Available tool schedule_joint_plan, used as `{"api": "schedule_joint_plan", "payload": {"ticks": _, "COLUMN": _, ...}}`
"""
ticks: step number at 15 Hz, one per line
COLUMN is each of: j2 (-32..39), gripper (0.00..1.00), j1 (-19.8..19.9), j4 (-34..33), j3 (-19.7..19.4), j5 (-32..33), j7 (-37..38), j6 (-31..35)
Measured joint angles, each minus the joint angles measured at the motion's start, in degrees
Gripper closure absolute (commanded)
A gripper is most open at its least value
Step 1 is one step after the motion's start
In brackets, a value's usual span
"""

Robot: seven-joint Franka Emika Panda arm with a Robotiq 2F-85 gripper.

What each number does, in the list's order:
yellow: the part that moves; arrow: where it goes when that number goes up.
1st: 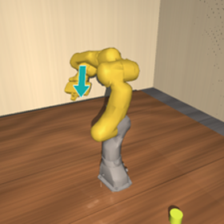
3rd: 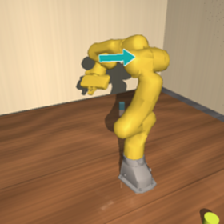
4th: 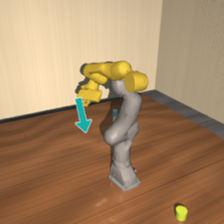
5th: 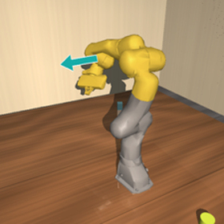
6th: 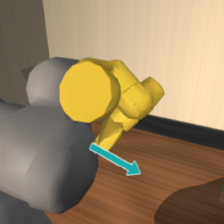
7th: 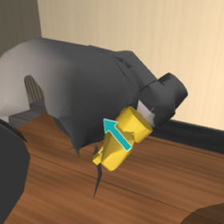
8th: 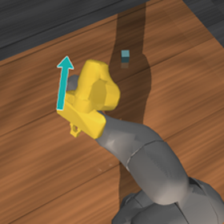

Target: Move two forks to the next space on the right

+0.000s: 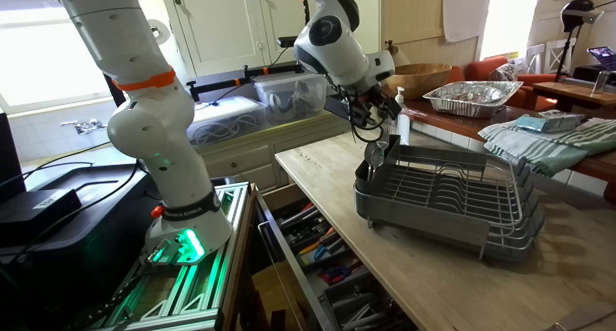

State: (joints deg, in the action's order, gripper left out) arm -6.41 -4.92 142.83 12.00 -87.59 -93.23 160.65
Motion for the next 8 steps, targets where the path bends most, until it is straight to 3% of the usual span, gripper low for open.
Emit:
{"api": "schedule_joint_plan", "payload": {"ticks": 4, "j2": -2.2, "gripper": 0.00, "j1": 0.2, "j4": 1.8, "j3": 0.0, "j5": 9.7, "j7": 11.5, "j6": 0.0}}
{"api": "schedule_joint_plan", "payload": {"ticks": 8, "j2": -5.0, "gripper": 0.00, "j1": 0.1, "j4": 4.2, "j3": -1.2, "j5": 24.1, "j7": 25.0, "j6": -1.5}}
